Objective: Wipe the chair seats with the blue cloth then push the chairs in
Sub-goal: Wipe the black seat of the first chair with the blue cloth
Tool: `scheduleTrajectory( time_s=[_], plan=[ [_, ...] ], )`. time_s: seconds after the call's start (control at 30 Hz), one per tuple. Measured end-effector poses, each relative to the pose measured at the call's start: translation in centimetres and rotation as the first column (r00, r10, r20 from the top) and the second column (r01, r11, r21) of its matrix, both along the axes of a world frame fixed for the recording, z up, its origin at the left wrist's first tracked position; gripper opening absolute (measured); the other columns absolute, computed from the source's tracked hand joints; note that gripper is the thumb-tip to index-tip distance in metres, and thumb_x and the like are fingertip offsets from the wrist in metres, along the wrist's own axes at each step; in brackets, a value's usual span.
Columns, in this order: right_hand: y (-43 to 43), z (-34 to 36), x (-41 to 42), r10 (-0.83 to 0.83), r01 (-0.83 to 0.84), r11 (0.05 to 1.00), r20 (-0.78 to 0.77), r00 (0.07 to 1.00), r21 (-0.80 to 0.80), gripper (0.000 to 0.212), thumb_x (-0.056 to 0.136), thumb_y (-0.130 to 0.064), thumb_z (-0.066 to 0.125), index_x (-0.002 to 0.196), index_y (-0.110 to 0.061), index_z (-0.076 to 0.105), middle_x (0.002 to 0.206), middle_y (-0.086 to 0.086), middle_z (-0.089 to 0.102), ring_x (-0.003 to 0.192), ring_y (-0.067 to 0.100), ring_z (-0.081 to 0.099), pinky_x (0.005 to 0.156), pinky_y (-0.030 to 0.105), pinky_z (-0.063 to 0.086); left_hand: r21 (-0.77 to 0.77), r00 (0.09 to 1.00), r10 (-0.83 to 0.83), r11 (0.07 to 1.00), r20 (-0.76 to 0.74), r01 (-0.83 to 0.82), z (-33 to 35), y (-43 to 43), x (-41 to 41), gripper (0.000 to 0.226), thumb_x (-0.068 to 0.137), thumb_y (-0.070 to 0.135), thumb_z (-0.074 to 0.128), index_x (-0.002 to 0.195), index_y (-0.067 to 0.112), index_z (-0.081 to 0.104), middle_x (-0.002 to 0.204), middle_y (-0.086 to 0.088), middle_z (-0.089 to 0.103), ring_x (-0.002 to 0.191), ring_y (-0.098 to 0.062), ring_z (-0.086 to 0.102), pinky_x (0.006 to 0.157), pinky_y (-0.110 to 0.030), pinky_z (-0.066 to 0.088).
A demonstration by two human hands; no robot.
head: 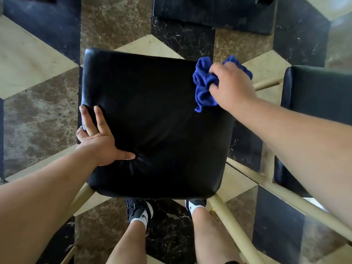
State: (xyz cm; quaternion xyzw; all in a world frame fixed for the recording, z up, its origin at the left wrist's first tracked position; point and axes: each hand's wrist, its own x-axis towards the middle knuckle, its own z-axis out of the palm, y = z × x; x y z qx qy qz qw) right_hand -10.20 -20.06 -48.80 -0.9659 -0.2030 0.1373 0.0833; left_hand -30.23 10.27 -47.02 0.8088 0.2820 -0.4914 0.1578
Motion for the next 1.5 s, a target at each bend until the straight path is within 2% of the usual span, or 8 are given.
scheduleTrajectory(
  time_s=[0.17, 0.5, 0.7, 0.87, 1.07, 1.3, 1.4, 1.5],
  plan=[
    [-2.2, 1.1, -8.2, 0.36, -0.362, 0.932, -0.167, 0.918, 0.016, 0.027, 0.081, -0.014, 0.07, 0.107, -0.009, 0.064, 0.099, 0.019, 0.058, 0.086, 0.043, 0.059, 0.066, 0.049, 0.047, -0.003, 1.0, 0.003, 1.0, -0.013, -0.003, 0.3, -0.1, 0.3, 0.179, 0.047, 0.073, 0.096, 0.101, 0.044, -0.072, 0.107, 0.013, -0.081, 0.157, -0.045, -0.006, 0.126, -0.063, 0.024],
    [-5.7, 2.6, -14.3, 0.836, -0.869, 0.477, -0.372, 0.403, 0.13, 0.023, 0.08, -0.017, 0.072, 0.101, -0.016, 0.062, 0.093, 0.008, 0.061, 0.069, 0.028, 0.058, 0.054, 0.041, 0.05, -0.016, 0.997, 0.026, 0.999, -0.067, -0.028, 1.0, -0.5, 0.9, 0.176, 0.05, 0.074, 0.094, 0.105, 0.039, -0.07, 0.138, 0.0, -0.072, 0.157, -0.047, -0.009, 0.127, -0.061, 0.021],
    [-4.1, 1.0, -4.8, 0.357, -0.364, 0.931, -0.219, 0.908, 0.008, 0.026, 0.085, -0.015, 0.066, 0.111, -0.013, 0.065, 0.108, 0.018, 0.058, 0.093, 0.042, 0.059, 0.076, 0.053, 0.05, -0.012, 0.999, 0.022, 1.0, -0.034, -0.023, 0.0, -0.1, 0.4, 0.18, 0.044, 0.075, 0.095, 0.104, 0.042, -0.071, 0.111, 0.011, -0.08, 0.157, -0.045, -0.009, 0.126, -0.065, 0.023],
    [-0.9, 0.0, -3.0, -0.221, 0.222, 0.973, -0.031, 0.975, 0.055, 0.02, 0.089, -0.02, 0.062, 0.11, -0.02, 0.06, 0.102, 0.007, 0.057, 0.09, 0.034, 0.059, 0.069, 0.037, 0.041, 0.011, 1.0, 0.014, 1.0, -0.003, -0.014, -1.2, 0.6, -0.2, 0.183, 0.037, 0.08, 0.093, 0.11, 0.042, -0.071, 0.116, 0.009, -0.08, 0.157, -0.048, -0.005, 0.124, -0.064, 0.027],
    [3.4, 1.0, -14.5, 0.161, -0.143, 0.986, -0.248, 0.955, 0.088, 0.024, 0.08, -0.017, 0.067, 0.104, -0.015, 0.062, 0.103, 0.016, 0.057, 0.089, 0.042, 0.06, 0.067, 0.053, 0.052, 0.03, 1.0, 0.007, 1.0, 0.008, -0.007, -1.2, 0.7, -0.3, 0.183, 0.04, 0.081, 0.092, 0.109, 0.039, -0.072, 0.119, 0.006, -0.08, 0.158, -0.047, -0.008, 0.123, -0.064, 0.028],
    [5.8, 0.7, -19.6, 0.736, -0.723, 0.662, -0.359, 0.574, 0.2, 0.035, 0.076, -0.015, 0.076, 0.107, -0.016, 0.062, 0.099, 0.012, 0.06, 0.084, 0.035, 0.06, 0.056, 0.043, 0.048, -0.035, 0.995, 0.069, 0.997, 0.072, -0.067, -1.6, 1.3, -1.0, 0.173, 0.044, 0.09, 0.083, 0.111, 0.045, -0.07, 0.121, 0.008, -0.08, 0.156, -0.049, -0.013, 0.123, -0.063, 0.026],
    [8.8, 0.6, -15.7, 0.537, -0.513, 0.843, -0.309, 0.785, 0.163, 0.023, 0.085, -0.016, 0.065, 0.108, -0.014, 0.064, 0.106, 0.016, 0.059, 0.095, 0.041, 0.06, 0.071, 0.055, 0.052, -0.132, 0.973, 0.195, 0.975, 0.126, -0.179, -1.7, 1.9, -1.1, 0.127, 0.052, 0.107, 0.032, 0.127, 0.057, -0.057, 0.125, 0.023, -0.075, 0.157, -0.045, -0.008, 0.128, -0.057, 0.013],
    [14.5, 0.6, -11.2, 0.078, -0.039, 0.984, -0.219, 0.973, 0.175, 0.018, 0.091, -0.018, 0.061, 0.109, -0.017, 0.061, 0.111, 0.013, 0.057, 0.098, 0.04, 0.059, 0.076, 0.052, 0.052, -0.215, 0.856, 0.412, 0.908, 0.311, -0.359, -1.6, 2.6, -1.3, 0.103, 0.072, 0.095, 0.02, 0.163, 0.054, -0.008, 0.169, 0.022, -0.034, 0.157, -0.04, 0.015, 0.127, -0.053, 0.017]
  ],
)
